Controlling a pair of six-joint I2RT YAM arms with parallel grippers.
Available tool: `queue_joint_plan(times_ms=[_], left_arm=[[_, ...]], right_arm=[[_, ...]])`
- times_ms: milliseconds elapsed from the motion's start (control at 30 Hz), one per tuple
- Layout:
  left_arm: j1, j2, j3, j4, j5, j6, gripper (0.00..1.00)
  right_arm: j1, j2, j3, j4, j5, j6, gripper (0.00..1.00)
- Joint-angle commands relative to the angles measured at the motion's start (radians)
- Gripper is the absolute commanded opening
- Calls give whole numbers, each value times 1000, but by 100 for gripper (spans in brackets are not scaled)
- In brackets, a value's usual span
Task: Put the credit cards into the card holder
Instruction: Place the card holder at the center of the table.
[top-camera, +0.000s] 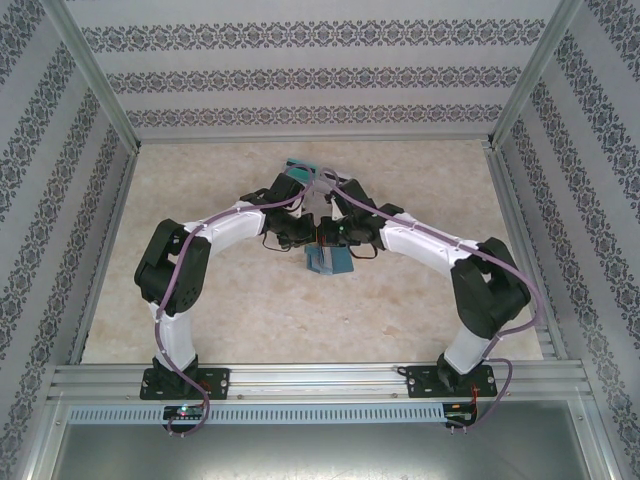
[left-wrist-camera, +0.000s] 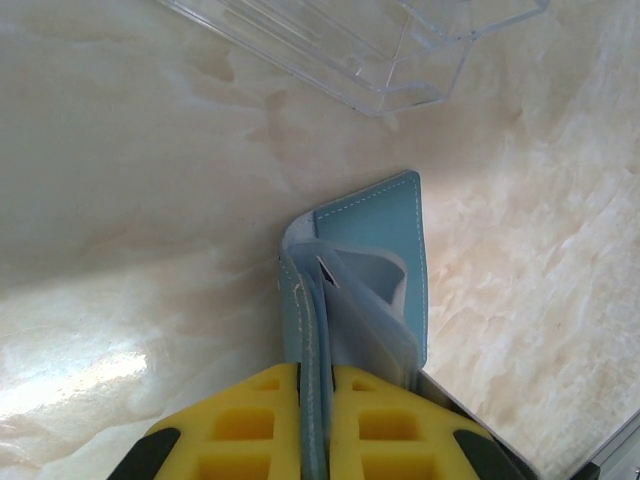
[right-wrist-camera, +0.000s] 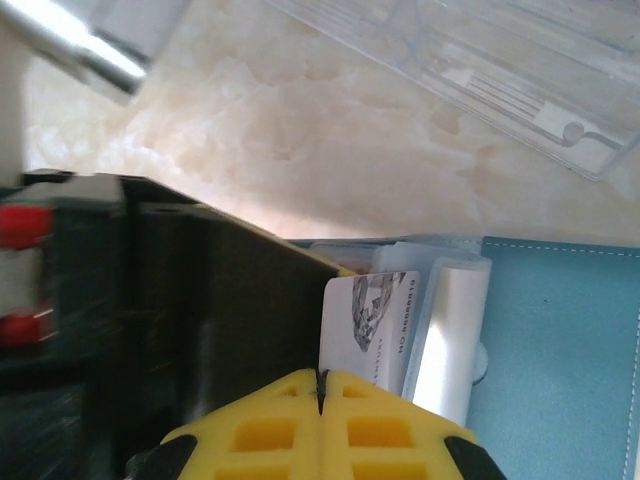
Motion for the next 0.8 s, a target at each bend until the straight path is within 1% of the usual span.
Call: queue_joint_plan(times_ms=[0, 200, 433, 600, 633, 700, 733, 767], left_arm=[[8, -4, -10, 24, 12, -3, 0], [12, -7, -39, 41, 15, -6, 0], [39, -12, -112, 111, 58, -23, 0], [63, -17, -193, 172, 57, -26, 1], [68, -15, -208, 180, 58, -28, 5], [82, -15, -239, 185, 49, -28, 25], [87, -19, -251, 187, 45, -29, 31], [93, -31, -266, 191, 45, -28, 36]], right_arm=[[16, 39, -11, 36, 28, 14, 0], [-9, 46, -52, 24, 72, -18, 0], [-63, 33, -106, 13, 102, -68, 0], [-73, 27, -130, 77, 22, -51, 0], [-71, 31, -131, 87, 12, -44, 0], [-72, 48, -136, 97, 5, -35, 0], [-74, 57, -135, 94, 5, -38, 0], [-75, 62, -140, 95, 9, -40, 0]])
